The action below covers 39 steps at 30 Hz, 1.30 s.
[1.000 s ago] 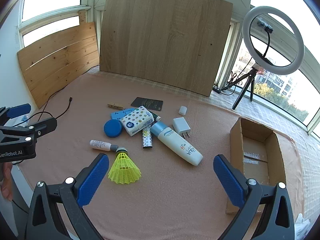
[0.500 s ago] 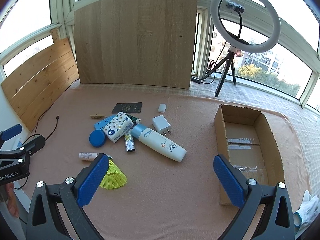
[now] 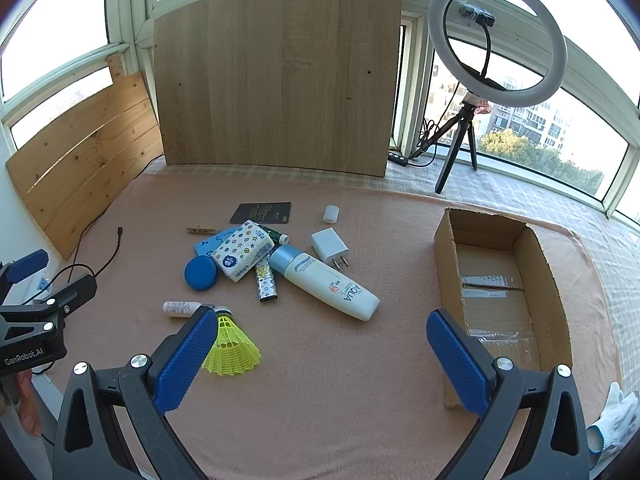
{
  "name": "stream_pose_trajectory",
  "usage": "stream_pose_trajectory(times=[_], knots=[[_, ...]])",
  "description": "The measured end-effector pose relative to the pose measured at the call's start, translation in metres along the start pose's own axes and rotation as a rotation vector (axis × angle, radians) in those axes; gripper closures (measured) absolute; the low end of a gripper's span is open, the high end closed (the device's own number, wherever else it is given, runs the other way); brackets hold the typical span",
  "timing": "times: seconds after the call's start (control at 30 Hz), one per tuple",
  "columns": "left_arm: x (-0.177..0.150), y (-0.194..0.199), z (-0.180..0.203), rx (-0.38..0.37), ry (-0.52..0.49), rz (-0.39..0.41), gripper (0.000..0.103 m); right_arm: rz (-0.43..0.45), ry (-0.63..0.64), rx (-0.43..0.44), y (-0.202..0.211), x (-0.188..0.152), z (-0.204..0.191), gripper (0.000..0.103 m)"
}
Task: Organize objects
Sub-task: 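Move both grippers toward the yellow shuttlecock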
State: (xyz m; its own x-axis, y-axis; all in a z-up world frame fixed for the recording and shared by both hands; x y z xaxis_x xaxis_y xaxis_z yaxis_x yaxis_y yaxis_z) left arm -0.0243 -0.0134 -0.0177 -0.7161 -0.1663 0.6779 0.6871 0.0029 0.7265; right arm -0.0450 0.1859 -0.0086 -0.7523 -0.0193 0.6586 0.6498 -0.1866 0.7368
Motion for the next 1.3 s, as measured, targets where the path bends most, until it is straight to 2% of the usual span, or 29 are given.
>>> stream_pose_trajectory(times=[0.63, 1.0, 1.3], knots=[[-0.011, -0.004, -0.006, -0.001, 0.003, -0.025, 0.0, -0.018, 0.015, 0.004, 0.001, -0.005, -0.005, 0.0], [-0.026, -0.031, -0.025, 0.009, 0.023, -0.083, 0.0, -0.085, 0.066, 0.024, -0.026, -0.022, -0.017, 0.0], [-0.029, -0.042, -0.014, 0.003, -0.005, -0.091, 0.0, -0.082, 0.083, 0.033, -0.036, -0.02, -0.019, 0.0]])
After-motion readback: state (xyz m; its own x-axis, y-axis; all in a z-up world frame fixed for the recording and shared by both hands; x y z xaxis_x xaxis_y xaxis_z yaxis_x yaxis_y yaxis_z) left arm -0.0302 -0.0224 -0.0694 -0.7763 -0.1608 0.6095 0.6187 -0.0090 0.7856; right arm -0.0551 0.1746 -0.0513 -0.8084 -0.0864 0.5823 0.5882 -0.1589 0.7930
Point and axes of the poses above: each gripper's, at about its wrist camera, not at the fingertips, and y roughly against the way its jaws point, z to its right, x to its top, the point moved 7 cm from there along -y, roughly the way its jaws point, and after that the axes turned 13 degrees about y, right-handed, at the moved point
